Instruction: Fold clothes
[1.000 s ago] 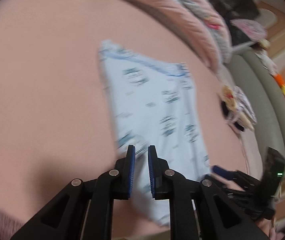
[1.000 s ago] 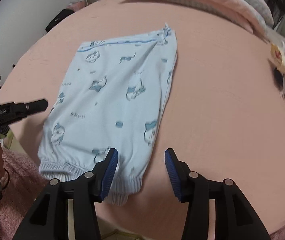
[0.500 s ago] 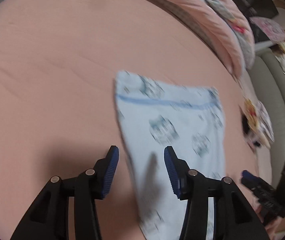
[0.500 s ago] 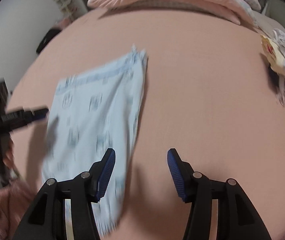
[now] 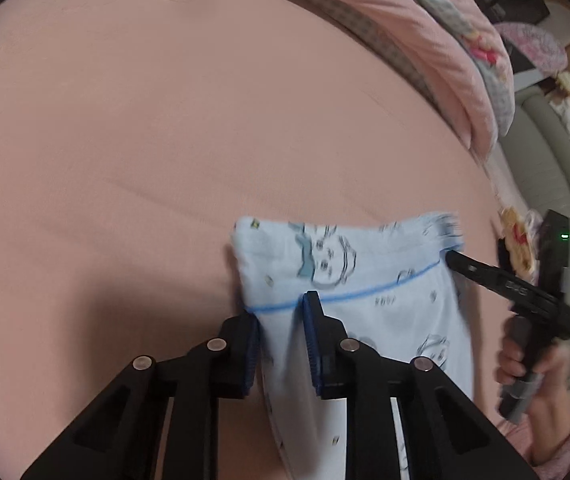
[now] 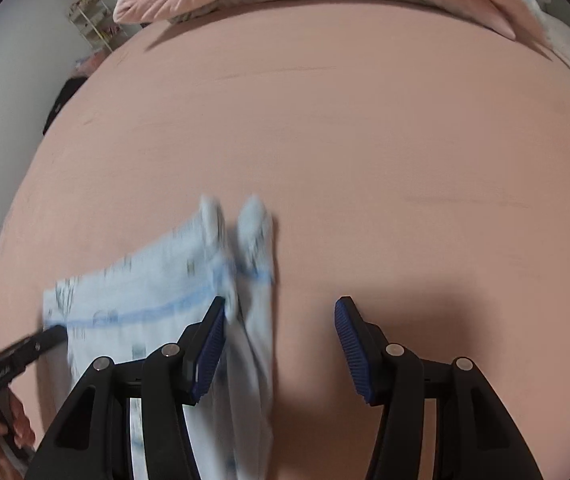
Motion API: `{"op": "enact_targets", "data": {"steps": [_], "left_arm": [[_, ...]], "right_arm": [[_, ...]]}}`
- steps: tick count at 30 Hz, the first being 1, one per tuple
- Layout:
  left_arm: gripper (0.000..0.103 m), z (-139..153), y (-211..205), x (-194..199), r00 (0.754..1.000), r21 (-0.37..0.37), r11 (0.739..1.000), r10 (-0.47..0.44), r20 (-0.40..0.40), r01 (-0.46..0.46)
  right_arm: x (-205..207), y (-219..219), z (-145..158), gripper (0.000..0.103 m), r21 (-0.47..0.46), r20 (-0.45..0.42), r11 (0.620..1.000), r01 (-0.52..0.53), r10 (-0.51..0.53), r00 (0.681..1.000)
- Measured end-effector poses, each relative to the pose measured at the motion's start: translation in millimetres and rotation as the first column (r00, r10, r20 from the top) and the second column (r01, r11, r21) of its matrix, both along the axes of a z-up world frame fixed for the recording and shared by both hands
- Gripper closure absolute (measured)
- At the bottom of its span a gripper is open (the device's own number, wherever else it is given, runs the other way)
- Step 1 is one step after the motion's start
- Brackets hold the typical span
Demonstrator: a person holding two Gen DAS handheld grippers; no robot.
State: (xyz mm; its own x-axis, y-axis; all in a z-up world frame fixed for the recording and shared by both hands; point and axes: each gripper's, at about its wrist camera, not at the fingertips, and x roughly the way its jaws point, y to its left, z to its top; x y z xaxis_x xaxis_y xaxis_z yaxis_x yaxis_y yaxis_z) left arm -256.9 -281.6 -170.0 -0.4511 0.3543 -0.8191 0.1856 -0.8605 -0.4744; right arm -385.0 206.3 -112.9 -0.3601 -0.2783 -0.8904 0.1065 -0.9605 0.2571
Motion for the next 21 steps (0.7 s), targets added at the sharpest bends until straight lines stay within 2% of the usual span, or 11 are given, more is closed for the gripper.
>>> {"op": "enact_targets", "data": {"steps": [2, 3, 4, 5, 6, 7, 8, 10, 13, 18, 21], "left_arm": [[0.085, -3, -3, -5, 1.000, 0.020, 1.000, -0.002, -0.003, 0.002], [0.085, -1, -1, -6, 1.000, 0.020, 1.000, -0.002, -0.011, 0.002], [0.085, 2, 2, -6, 1.000, 0.014, 1.000, -0.005, -0.021, 0.005], [0.089, 5, 5, -6, 0.999, 0.008, 1.000, -0.008, -0.031, 0.008], [0.096, 7, 8, -6, 0.999, 0.002, 1.000, -0.011, -0.041, 0.011], [0.096, 10, 12, -4, 0.998, -0.007, 1.000, -0.013, -0.056, 0.012], [0.097, 14, 14, -3, 0.997, -0.009, 1.000, -0.014, -0.071, 0.014], [0.097, 26, 19, -1, 0.994, 0.043, 0.999, -0.027, -0.110, 0.032], [0.097, 49, 35, 4, 0.986, 0.130, 0.989, -0.052, -0.158, 0.073], [0.097, 74, 73, -9, 0.955, 0.065, 0.976, -0.188, -0.231, 0.208], [0.096, 72, 62, -16, 0.960, 0.087, 0.985, -0.124, -0.251, 0.150]], "right_arm": [[-4, 5, -1, 0.038, -0.009, -0.026, 1.000, 0.000, 0.000, 1.000], [-3, 5, -2, 0.030, 0.011, -0.038, 1.000, -0.015, 0.016, 0.999], [0, 5, -2, 0.030, 0.056, -0.050, 0.997, -0.045, 0.048, 0.998], [2, 4, -2, 0.034, 0.101, -0.060, 0.992, -0.074, 0.080, 0.995], [7, 5, -1, 0.055, 0.115, -0.068, 0.988, -0.103, 0.111, 0.991], [14, 7, 3, 0.084, 0.096, -0.077, 0.987, -0.131, 0.139, 0.987], [20, 13, 7, 0.088, 0.064, -0.079, 0.988, -0.137, 0.142, 0.987], [36, 35, 23, 0.091, 0.008, -0.087, 0.996, -0.094, 0.095, 0.992], [86, 76, 73, 0.091, -0.091, -0.170, 0.995, -0.043, 0.027, 0.985], [140, 119, 131, 0.091, -0.131, -0.269, 0.991, 0.008, -0.043, 0.962], [156, 132, 144, 0.091, -0.152, -0.281, 0.988, 0.008, -0.050, 0.958]]}}
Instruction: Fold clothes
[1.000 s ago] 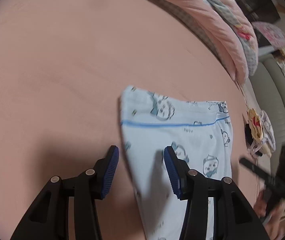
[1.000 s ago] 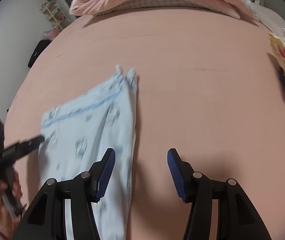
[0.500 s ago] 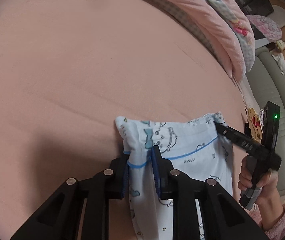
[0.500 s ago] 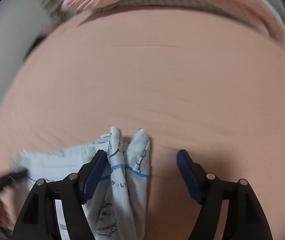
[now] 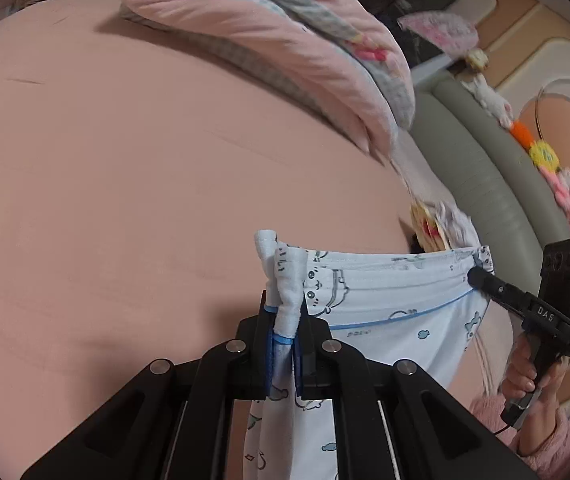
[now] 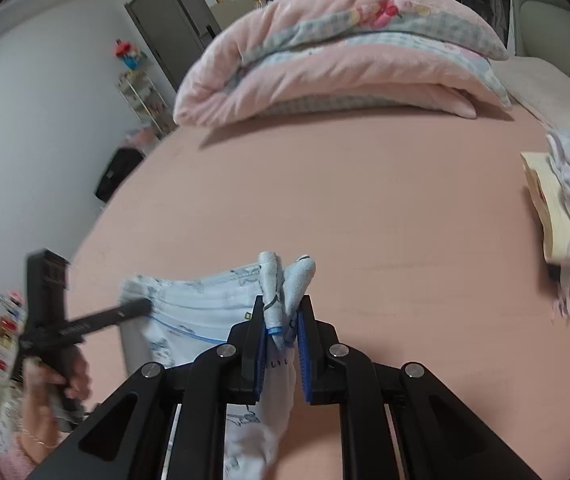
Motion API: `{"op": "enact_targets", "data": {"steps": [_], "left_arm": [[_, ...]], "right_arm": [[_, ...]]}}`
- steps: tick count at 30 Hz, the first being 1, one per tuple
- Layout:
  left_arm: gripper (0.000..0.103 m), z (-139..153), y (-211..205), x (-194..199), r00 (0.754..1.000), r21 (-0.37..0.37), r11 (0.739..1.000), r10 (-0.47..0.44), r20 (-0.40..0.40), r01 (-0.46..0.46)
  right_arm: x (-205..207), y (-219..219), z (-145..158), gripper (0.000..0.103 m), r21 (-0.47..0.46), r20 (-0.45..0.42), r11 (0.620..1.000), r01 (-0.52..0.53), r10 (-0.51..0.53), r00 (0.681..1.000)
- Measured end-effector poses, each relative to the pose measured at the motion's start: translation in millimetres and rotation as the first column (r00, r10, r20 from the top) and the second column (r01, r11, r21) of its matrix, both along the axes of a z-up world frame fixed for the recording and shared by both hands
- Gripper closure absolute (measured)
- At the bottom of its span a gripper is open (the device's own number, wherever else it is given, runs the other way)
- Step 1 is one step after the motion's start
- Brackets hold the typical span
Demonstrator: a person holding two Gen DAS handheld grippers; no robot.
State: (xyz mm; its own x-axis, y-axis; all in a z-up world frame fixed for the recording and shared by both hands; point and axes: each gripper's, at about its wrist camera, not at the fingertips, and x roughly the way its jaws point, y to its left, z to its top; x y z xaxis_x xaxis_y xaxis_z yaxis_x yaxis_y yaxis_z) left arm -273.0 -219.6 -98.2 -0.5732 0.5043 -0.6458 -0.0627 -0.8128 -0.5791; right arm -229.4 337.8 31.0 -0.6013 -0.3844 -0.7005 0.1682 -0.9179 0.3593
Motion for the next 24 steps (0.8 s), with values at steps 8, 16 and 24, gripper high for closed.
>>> {"op": "enact_targets", "data": {"steps": [8, 16, 24], "left_arm": [[0.092, -59, 36, -19, 0.989, -0.262, 0.965, 0.060, 0.133, -0.024], [0.089, -17, -11, 1, 0.981, -0.129, 0.976, 0.183, 0.067, -0.173], [0.089, -25, 67, 90, 0.985, -0.048, 0.997, -0.054, 0.163, 0.062]], "right_arm": [[-87, -137, -139, 0.087, 0.235, 0.152, 0.965, 0.114, -0.153, 0.977], [-24, -88, -112, 0.079, 0.182, 0.141, 0.975, 0.131, -0.158, 0.977], [108, -109, -104, 0.063, 0.047, 0.216, 0.998, 0.039, -0.049, 0.975]]}}
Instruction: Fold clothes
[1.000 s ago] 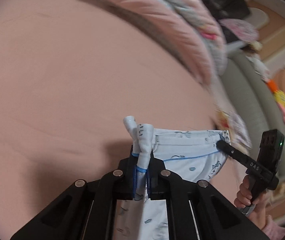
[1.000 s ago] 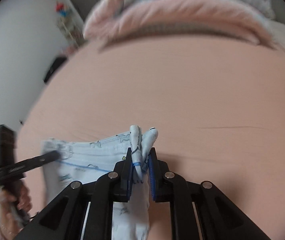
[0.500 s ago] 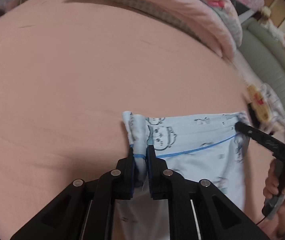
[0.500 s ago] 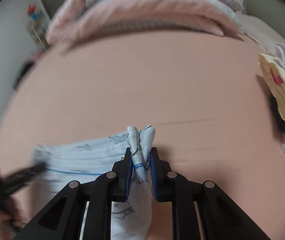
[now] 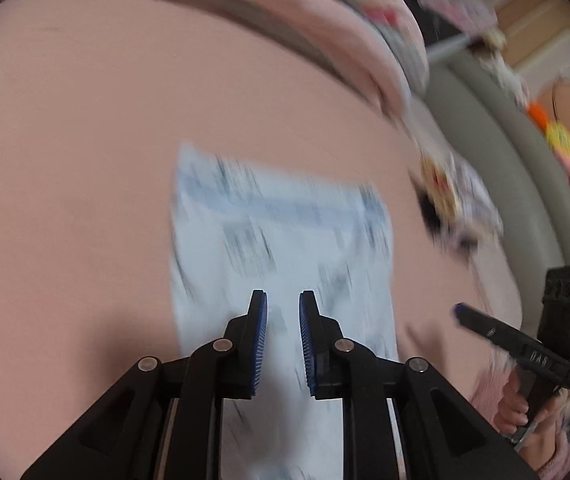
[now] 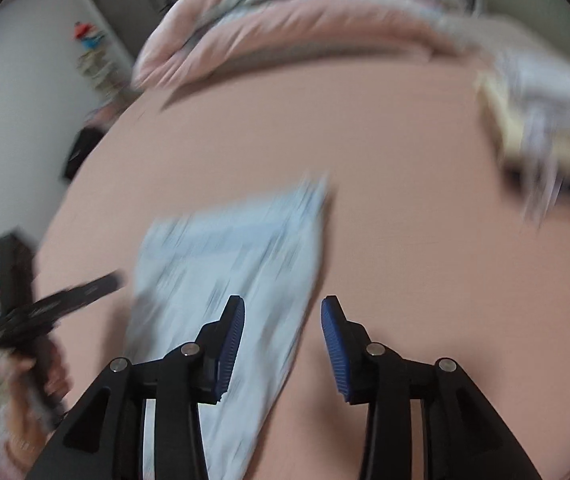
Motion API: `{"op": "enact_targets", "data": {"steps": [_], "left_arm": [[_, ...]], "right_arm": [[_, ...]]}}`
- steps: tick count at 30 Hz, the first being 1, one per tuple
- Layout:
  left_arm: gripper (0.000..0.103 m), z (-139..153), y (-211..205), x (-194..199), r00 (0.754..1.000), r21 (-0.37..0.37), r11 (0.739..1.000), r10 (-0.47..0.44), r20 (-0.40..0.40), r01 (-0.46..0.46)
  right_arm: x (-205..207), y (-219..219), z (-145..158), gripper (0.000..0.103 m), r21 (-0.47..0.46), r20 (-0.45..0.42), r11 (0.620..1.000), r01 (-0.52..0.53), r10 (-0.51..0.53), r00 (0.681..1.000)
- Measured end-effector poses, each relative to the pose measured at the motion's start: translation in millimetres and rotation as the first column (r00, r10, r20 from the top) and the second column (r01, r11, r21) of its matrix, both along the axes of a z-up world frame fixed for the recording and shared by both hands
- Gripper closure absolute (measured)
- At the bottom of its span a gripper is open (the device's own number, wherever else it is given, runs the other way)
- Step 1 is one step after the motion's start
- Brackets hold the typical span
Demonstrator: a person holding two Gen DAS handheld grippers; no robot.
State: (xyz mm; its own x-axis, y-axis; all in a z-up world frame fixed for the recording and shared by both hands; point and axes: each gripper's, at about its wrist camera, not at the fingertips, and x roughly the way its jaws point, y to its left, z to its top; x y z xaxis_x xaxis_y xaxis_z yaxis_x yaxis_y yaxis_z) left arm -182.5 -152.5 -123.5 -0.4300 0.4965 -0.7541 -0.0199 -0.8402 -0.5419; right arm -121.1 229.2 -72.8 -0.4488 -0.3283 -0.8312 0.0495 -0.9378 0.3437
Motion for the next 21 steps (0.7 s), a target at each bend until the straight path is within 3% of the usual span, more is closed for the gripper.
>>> {"op": "enact_targets", "data": {"steps": [2, 5, 7, 10, 12, 14, 17, 19, 21], "left_arm": [[0.089, -12, 22, 25, 0.996, -0.016, 0.999, -0.039, 0.084, 0.040], [0.089, -16, 46, 51, 0.989, -0.204, 0.975, -0.065, 0.130, 0.091], [0.088, -19, 42, 70, 0.988, -0.322, 0.944, -0.023, 0.153, 0.072], [0.087, -14, 20, 92, 0.984, -0.342, 0.939, 0.089, 0.154, -0.032], [0.087, -6, 15, 103, 0.977, -0.329, 0.938, 0.159, 0.140, -0.105], [0.086, 6, 16, 118, 0.970, -0.290, 0.941, 0.213, 0.114, -0.172], [0.083, 10, 12, 142, 0.961, -0.016, 0.965, 0.261, 0.089, -0.260], [0.078, -2, 5, 153, 0.950, 0.202, 0.930, 0.291, 0.109, -0.308], [0.075, -7, 15, 150, 0.940, 0.215, 0.915, 0.333, 0.079, -0.342]], "right_arm": [[29, -25, -26, 0.063, -0.039, 0.065, 0.998, -0.044, 0.047, 0.997], [57, -58, -61, 0.063, -0.008, 0.130, 0.993, -0.120, 0.120, 0.984], [29, -95, -72, 0.064, 0.073, 0.152, 0.984, -0.163, 0.151, 0.977], [54, -92, -68, 0.064, 0.143, 0.156, 0.973, -0.180, 0.158, 0.975], [68, -81, -62, 0.060, 0.131, 0.168, 0.975, -0.182, 0.159, 0.973], [81, -68, -56, 0.058, 0.098, 0.159, 0.981, -0.168, 0.151, 0.976], [102, -46, -50, 0.058, 0.002, 0.128, 0.992, -0.126, 0.125, 0.984], [112, -36, -49, 0.057, -0.055, 0.103, 0.994, -0.090, 0.095, 0.990], [111, -34, -56, 0.057, -0.074, 0.109, 0.996, -0.054, 0.062, 0.992]]}}
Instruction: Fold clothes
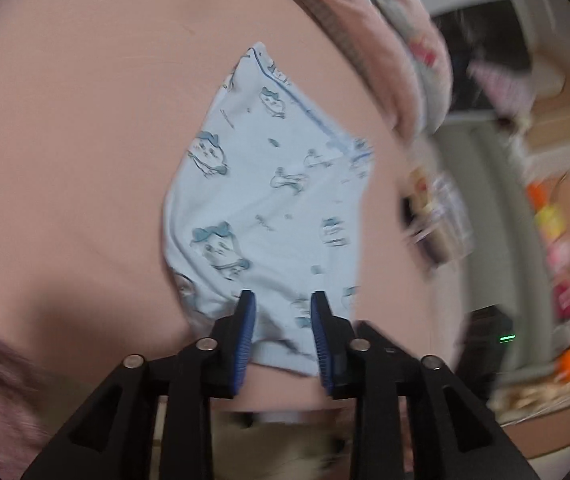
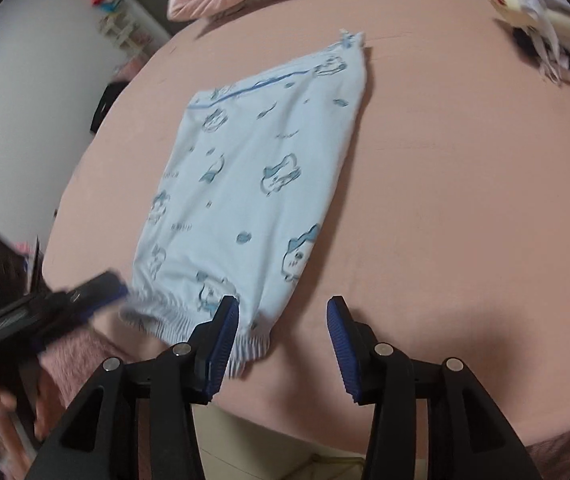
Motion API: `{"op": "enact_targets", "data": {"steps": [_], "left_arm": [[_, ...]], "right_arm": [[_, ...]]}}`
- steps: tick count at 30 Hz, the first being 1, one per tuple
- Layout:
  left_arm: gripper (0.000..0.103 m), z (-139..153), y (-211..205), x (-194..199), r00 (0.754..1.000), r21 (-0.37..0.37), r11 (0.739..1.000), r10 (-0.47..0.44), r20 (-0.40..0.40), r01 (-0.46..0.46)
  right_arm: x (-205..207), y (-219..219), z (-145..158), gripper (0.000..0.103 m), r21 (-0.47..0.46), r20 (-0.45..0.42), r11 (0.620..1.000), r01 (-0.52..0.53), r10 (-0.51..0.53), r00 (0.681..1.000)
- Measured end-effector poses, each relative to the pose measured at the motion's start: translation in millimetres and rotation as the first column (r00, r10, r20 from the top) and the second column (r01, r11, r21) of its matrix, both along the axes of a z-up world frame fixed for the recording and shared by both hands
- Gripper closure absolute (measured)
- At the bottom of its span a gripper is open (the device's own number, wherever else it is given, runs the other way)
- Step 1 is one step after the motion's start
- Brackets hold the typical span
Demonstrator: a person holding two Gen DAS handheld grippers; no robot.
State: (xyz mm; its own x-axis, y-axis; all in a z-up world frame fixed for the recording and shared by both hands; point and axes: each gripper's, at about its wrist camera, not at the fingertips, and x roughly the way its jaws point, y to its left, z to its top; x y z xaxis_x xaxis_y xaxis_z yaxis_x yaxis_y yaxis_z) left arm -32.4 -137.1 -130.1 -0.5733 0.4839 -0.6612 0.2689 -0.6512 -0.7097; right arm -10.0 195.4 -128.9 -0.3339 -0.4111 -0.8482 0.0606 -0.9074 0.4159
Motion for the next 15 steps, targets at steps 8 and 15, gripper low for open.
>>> {"op": "enact_targets", "data": {"steps": [8, 15], "left_arm": [[0.053, -25, -18, 22, 0.987, 0.016, 0.992, 0.123, 0.104, -0.125], [0.052, -32, -1, 19, 0.993, -0.010, 0.998, 0.069, 0.096, -0.068]], "right_arm": [[31, 4, -25, 0.046, -0.153, 0.040, 0.987, -0.050, 0.057, 0.998], [46, 17, -29, 0.047, -0.131, 0.040, 0.991, 0.013, -0.007, 0.999]]}}
